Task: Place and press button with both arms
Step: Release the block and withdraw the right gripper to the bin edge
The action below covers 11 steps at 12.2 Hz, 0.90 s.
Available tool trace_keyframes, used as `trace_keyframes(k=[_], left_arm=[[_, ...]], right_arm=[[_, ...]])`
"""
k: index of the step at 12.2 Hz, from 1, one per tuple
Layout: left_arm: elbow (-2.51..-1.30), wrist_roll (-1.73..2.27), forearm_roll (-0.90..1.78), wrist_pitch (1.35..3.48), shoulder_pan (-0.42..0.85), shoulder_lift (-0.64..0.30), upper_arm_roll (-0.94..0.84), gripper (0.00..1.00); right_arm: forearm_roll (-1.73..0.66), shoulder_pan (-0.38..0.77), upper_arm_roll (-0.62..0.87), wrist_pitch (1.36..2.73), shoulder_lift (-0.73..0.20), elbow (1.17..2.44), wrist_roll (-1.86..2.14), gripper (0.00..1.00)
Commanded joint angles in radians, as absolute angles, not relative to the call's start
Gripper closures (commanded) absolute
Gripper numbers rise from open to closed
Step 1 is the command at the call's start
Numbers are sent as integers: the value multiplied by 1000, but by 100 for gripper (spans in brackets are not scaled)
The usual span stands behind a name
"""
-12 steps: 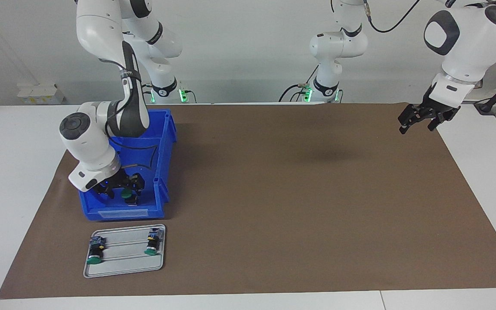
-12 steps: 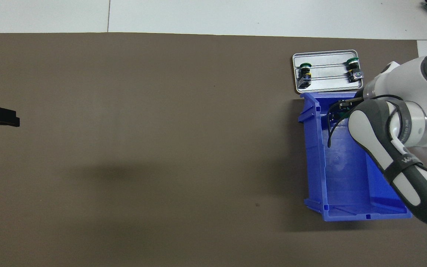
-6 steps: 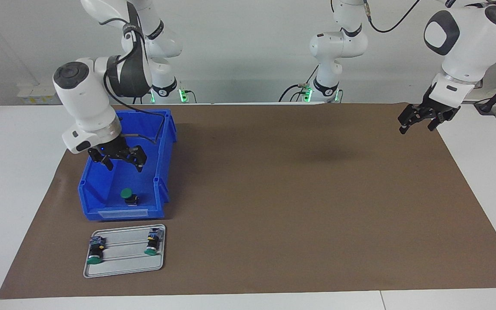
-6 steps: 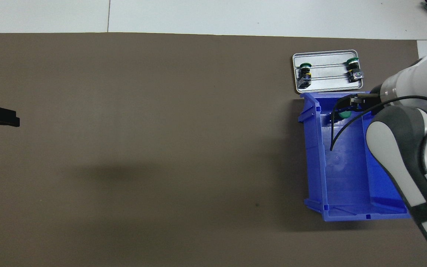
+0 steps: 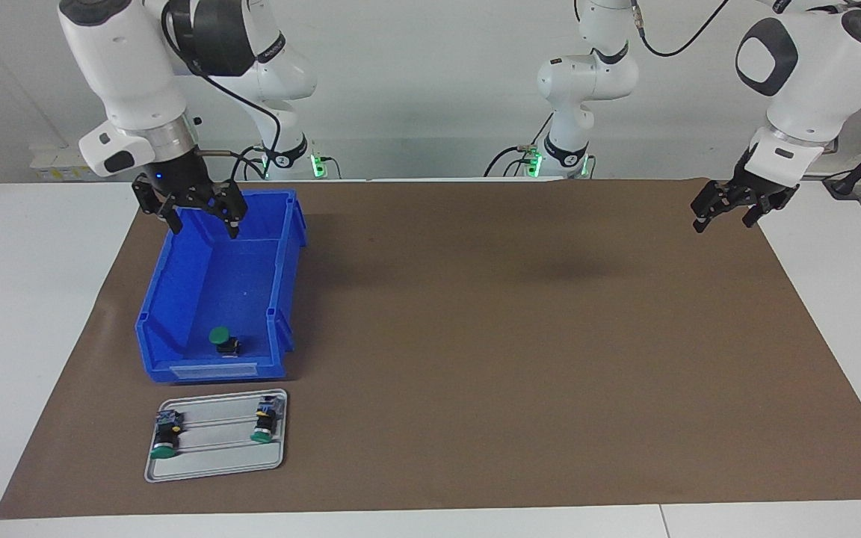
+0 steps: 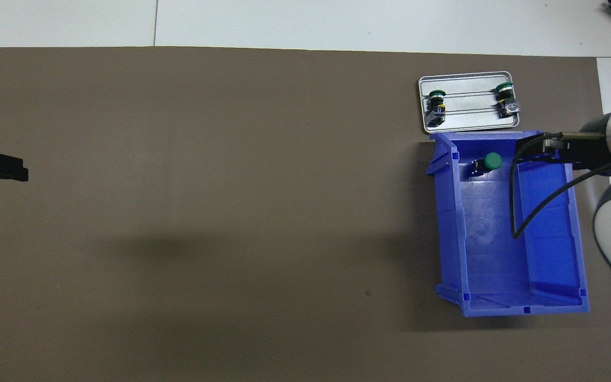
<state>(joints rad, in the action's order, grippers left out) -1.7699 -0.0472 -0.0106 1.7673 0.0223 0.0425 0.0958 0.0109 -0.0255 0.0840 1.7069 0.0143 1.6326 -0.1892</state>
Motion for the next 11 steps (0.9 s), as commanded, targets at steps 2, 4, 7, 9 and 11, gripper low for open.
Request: trace_keyframes(k=[2,4,7,9,11], left_arm=[[-1796,-38,-26,1764,18,71,91,0],[-1796,-38,-25,1764,18,71,91,0],[-1796,-38,-26,1764,18,71,91,0],[-1796,-38,-26,1764,18,71,91,0],[-1796,-38,-26,1764,18,71,91,0]], right_arm=[[-25,-35,92,1567,-32,1465,-202,1],[-18,-32,94,1537,-19,1501,-199,1],[-17,-43,94,1540,-6,1517,-186,0],[-17,-44,91,1539,-5,1516,-178,0],[-24,-61,95,1539,-8,1514,-178,0]])
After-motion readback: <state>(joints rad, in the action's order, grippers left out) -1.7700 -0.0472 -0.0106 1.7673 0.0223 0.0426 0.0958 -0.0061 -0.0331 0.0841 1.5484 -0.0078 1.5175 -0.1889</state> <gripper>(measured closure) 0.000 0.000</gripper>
